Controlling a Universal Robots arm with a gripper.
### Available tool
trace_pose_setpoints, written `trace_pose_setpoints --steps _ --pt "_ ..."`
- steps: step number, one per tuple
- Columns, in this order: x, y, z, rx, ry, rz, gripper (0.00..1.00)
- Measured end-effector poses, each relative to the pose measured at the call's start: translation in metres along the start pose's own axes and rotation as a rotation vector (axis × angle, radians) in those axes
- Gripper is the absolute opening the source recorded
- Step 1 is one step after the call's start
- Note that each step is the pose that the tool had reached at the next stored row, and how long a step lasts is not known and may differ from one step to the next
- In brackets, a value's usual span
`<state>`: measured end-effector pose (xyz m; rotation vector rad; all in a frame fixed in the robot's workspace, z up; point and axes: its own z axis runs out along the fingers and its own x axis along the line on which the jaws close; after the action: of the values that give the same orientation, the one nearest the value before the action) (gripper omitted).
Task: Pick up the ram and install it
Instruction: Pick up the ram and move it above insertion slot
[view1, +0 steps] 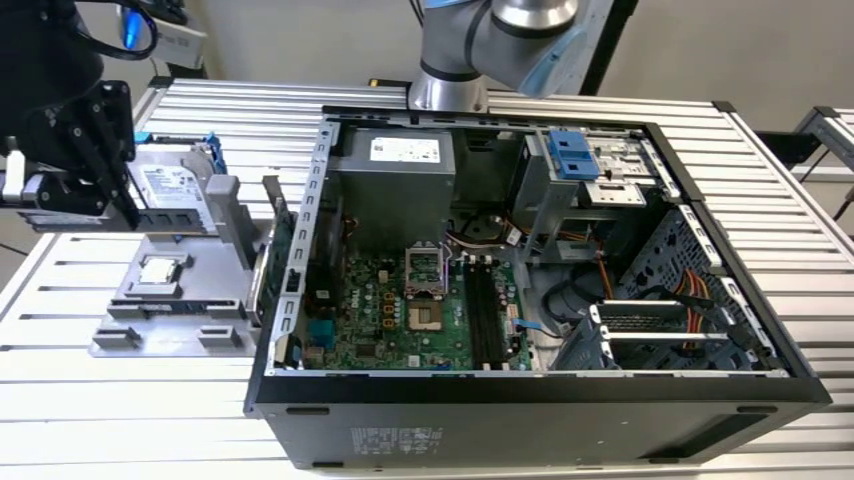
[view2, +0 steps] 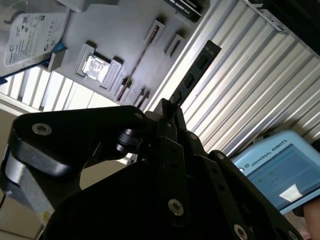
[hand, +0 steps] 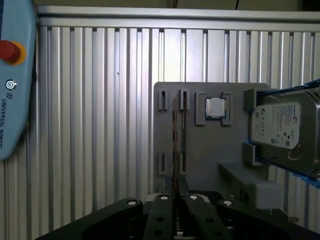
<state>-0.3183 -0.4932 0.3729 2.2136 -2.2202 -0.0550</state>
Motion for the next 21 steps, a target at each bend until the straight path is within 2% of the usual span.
trace_pose_setpoints --steps 7,21 --pt "0.0000 -0.0103 -0.0003 -0.0001 0.0001 0.000 0.00" --pt "-0.0001 -0.0350 -0.0010 -0.0043 0.0003 0.001 0.00"
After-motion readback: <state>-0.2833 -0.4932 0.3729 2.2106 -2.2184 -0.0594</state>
